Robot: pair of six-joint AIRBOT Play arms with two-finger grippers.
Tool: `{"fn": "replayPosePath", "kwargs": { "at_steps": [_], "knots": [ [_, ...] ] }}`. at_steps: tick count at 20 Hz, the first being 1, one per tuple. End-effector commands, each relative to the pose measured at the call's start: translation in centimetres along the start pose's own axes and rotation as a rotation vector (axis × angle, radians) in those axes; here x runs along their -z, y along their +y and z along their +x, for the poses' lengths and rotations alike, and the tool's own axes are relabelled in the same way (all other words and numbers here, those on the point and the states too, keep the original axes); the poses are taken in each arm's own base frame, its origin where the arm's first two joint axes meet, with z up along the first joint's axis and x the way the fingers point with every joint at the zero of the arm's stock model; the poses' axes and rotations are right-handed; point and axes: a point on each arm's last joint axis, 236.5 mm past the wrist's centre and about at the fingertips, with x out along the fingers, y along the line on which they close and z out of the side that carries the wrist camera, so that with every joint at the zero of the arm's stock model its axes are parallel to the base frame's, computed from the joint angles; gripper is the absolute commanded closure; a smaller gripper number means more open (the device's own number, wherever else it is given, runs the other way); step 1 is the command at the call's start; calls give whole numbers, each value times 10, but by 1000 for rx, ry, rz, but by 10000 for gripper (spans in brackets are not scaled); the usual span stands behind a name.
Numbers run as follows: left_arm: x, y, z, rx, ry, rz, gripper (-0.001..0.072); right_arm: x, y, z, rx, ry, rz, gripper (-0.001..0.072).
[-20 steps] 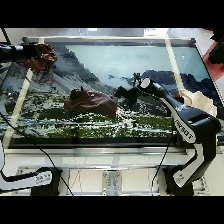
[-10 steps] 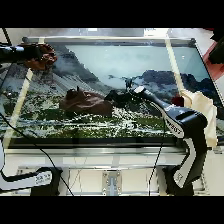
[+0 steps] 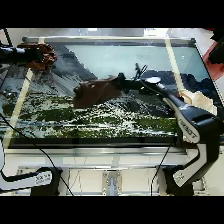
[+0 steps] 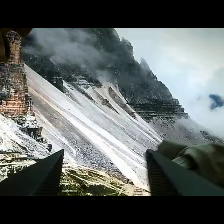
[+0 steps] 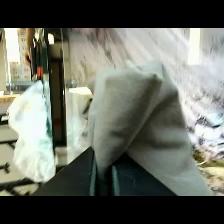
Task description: Fold the shirts.
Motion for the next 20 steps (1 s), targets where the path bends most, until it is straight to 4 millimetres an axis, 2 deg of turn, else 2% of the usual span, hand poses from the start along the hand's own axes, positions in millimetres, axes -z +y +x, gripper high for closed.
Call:
{"fn": "replayPosePath", "kwargs": {
  "at_steps": [1,2,3,5,8,10,13,14,16,18,20],
  "knots": [
    [6,0,0,3,26,-1,113,-65,4,-121,221,-192,-105,679],
    [6,-1,0,4,27,-1,113,-79,4,-169,310,-266,-119,679],
    [6,-1,0,4,27,-2,113,-85,5,-214,391,-323,-126,680],
    [6,-2,0,10,26,-5,113,-75,-7,-307,590,-390,-103,680],
    [6,-5,0,21,26,-16,113,-14,-46,-436,985,-386,13,681],
    [7,-9,0,38,28,-26,113,30,-55,-497,1177,-373,86,682],
    [7,-17,-1,73,31,-45,113,107,-68,-542,1324,-193,273,680],
    [7,-20,-1,84,31,-50,113,121,-77,-555,1367,-178,335,680],
    [7,-24,-1,100,34,-59,113,142,-100,-559,1379,-142,430,678],
    [10,-27,-1,110,47,-61,113,158,-131,-554,1392,-81,485,677],
    [13,-30,-1,115,60,-58,113,162,-160,-543,1384,-57,481,662]
  ]
}}
